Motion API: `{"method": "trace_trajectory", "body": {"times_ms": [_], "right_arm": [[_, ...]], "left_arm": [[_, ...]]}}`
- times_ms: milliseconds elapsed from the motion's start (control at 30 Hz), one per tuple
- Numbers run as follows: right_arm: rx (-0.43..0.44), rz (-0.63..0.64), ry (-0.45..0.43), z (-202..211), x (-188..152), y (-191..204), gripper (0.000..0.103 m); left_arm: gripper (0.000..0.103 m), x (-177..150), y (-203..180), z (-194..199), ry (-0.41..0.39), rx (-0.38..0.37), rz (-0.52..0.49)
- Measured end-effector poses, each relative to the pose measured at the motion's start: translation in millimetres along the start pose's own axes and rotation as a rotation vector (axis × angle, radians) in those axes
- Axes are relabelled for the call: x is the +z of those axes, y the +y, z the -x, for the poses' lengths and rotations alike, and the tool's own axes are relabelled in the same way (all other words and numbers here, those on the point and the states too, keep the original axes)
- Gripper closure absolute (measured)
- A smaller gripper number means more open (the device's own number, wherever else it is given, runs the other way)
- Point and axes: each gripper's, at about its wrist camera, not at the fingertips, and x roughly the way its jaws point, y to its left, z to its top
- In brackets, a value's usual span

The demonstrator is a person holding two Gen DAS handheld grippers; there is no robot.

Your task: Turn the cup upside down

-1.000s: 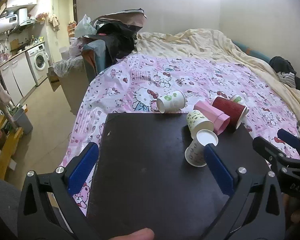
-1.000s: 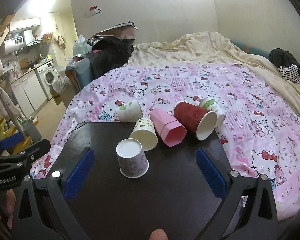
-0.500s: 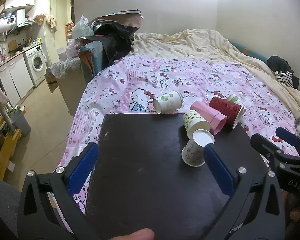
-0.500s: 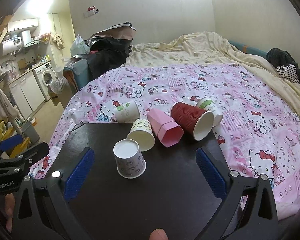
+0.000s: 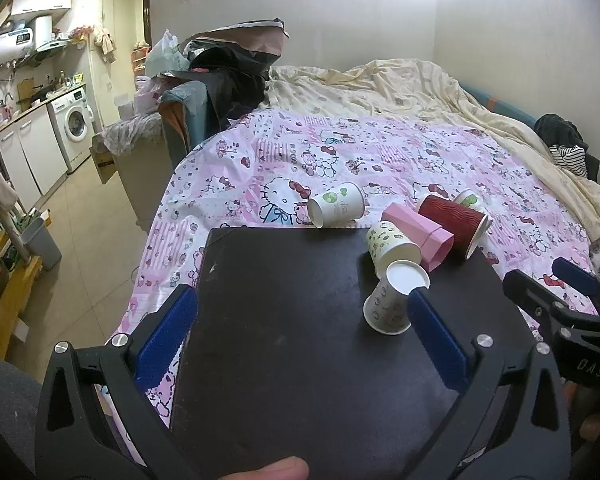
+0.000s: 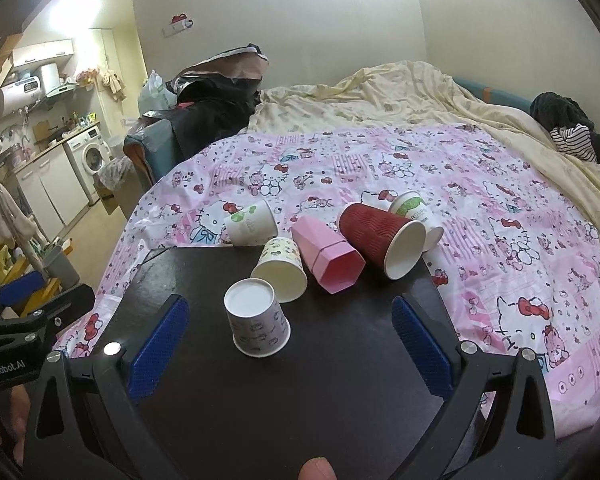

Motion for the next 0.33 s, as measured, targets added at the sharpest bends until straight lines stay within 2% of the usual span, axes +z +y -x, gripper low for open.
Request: {"method": "trace_trajectory", "body": {"times_ms": [333], "right_arm": [[0.002, 0.003, -0.003, 1.6, 0.6, 1.5, 0.0]], "left_arm": [[0.0, -1.9, 4.8, -2.2, 0.015, -0.012, 0.019]]}}
